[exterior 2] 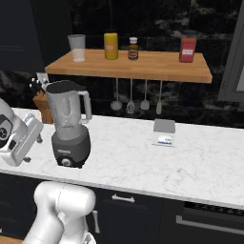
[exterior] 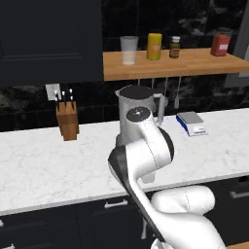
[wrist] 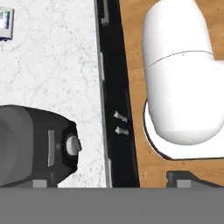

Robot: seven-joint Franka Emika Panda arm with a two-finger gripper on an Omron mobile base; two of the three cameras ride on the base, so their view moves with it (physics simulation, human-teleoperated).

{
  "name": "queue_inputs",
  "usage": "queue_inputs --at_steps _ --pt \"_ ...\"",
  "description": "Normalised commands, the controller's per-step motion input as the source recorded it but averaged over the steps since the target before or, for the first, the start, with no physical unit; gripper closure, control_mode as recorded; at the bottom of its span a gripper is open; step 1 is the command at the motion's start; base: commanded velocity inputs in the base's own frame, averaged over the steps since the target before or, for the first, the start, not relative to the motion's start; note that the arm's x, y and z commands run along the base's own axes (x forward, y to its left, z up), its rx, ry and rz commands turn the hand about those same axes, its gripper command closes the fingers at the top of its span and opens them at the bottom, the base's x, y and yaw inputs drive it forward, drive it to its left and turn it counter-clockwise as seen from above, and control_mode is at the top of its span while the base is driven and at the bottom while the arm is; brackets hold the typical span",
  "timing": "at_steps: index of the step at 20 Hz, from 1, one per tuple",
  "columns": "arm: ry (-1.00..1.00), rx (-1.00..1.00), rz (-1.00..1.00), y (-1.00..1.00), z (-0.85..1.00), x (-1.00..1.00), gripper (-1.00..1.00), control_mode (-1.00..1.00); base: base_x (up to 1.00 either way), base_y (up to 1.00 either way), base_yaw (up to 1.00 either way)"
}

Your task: Close the lid blender by securely placing the lid on top.

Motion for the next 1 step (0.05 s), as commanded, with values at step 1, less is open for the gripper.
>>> queue_inputs --at_steps 1 --pt "0.0 0.0 0.0 0.0 0.0 0.0 -1.0 -1.0 0.0 0.0 0.0"
